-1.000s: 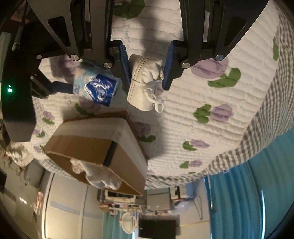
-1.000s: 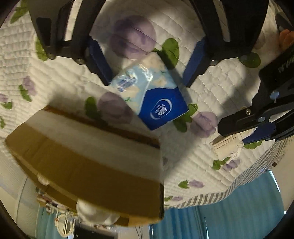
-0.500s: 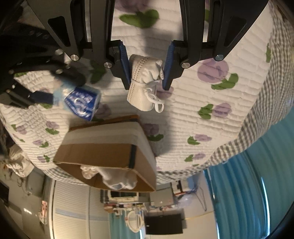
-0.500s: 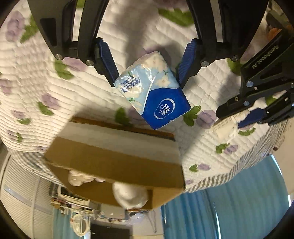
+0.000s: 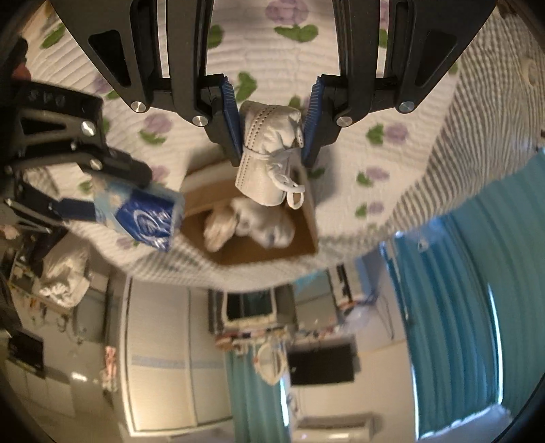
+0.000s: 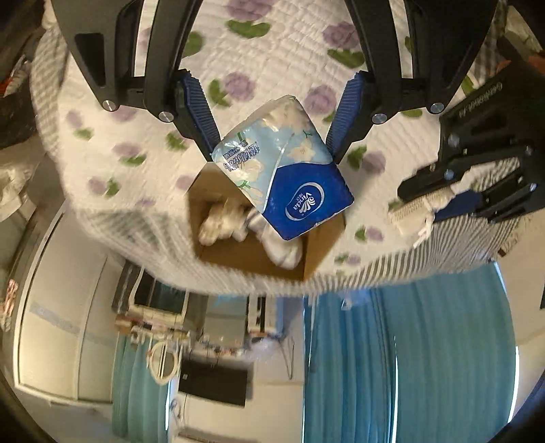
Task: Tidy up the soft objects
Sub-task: 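Carry the shoe and tissue pack into the box and open both tools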
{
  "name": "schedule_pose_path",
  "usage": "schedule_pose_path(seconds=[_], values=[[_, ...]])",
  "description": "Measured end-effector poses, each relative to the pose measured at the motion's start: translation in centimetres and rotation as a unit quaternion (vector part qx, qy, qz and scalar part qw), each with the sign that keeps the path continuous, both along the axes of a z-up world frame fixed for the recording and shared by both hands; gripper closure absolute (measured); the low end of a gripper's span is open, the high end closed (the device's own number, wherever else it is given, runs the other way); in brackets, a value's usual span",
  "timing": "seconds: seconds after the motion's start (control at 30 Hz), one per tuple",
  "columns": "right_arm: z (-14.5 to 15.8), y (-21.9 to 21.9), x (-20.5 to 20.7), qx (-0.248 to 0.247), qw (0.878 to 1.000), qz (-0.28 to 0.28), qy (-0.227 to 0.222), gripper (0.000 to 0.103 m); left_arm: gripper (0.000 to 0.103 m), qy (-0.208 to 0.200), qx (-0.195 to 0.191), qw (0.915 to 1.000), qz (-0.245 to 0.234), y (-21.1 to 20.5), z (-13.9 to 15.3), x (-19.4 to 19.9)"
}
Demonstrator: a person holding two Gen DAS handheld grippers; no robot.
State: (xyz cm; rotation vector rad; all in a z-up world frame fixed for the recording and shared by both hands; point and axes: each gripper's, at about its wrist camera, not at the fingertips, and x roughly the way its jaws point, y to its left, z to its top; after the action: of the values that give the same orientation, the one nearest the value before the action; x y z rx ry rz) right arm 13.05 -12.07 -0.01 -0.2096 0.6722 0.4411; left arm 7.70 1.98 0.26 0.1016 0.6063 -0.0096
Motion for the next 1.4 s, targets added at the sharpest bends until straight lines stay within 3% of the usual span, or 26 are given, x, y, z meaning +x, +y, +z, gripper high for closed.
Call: schedule_pose_path(seconds=[0.13, 0.23, 0.37, 0.53, 0.73, 0.9, 1.1, 1.3, 1.37, 1.4], values=[[4.3, -1.3, 0.5, 0.013, 0.999, -0.005, -0.036, 0.039, 0.070, -0.026, 0.007, 0.9996, -0.010, -1.3, 2.7, 0.5], [7.2, -2.4, 1.6, 0.019, 0.998, -0.013, -0.061, 0.039, 0.070, -0.035, -0.009, 0.9992, -0.019, -1.4, 4.5, 2.2], [9.7, -3.7, 4.1, 0.033, 0.996, -0.024, -0.075, 0.039, 0.070, -0.035, -0.030, 0.9987, -0.022, -1.0, 5.9, 5.8], [10.6, -3.9, 8.8, 0.045, 0.996, -0.031, -0.074, 0.039, 0.070, -0.025, -0.050, 0.9983, -0.014, -0.1, 6.1, 11.9], [8.5, -2.7, 17.2, 0.078, 0.996, -0.023, -0.038, 0.039, 0.070, -0.006, -0.054, 0.9985, 0.001, 1.4, 3.9, 19.6], [3.2, -0.5, 23.7, 0.062, 0.998, -0.007, 0.015, 0.039, 0.070, 0.049, -0.044, 0.9979, 0.000, 1.5, -0.5, 24.9], [-4.1, 1.2, 27.9, 0.025, 0.996, 0.011, 0.089, 0.039, 0.069, 0.100, -0.027, 0.9946, -0.009, 1.3, -4.9, 27.0], [-6.2, 0.6, 29.0, 0.045, 0.993, -0.013, 0.107, 0.037, 0.066, 0.120, -0.025, 0.9925, -0.001, 0.9, -5.6, 27.3], [-5.9, 0.2, 29.0, 0.063, 0.991, -0.021, 0.112, 0.030, 0.050, 0.131, -0.015, 0.9912, 0.007, 0.9, -5.8, 27.6], [-5.5, 0.0, 29.2, 0.070, 0.991, -0.021, 0.109, 0.023, 0.031, 0.131, -0.008, 0.9912, 0.017, 1.0, -5.9, 27.5]])
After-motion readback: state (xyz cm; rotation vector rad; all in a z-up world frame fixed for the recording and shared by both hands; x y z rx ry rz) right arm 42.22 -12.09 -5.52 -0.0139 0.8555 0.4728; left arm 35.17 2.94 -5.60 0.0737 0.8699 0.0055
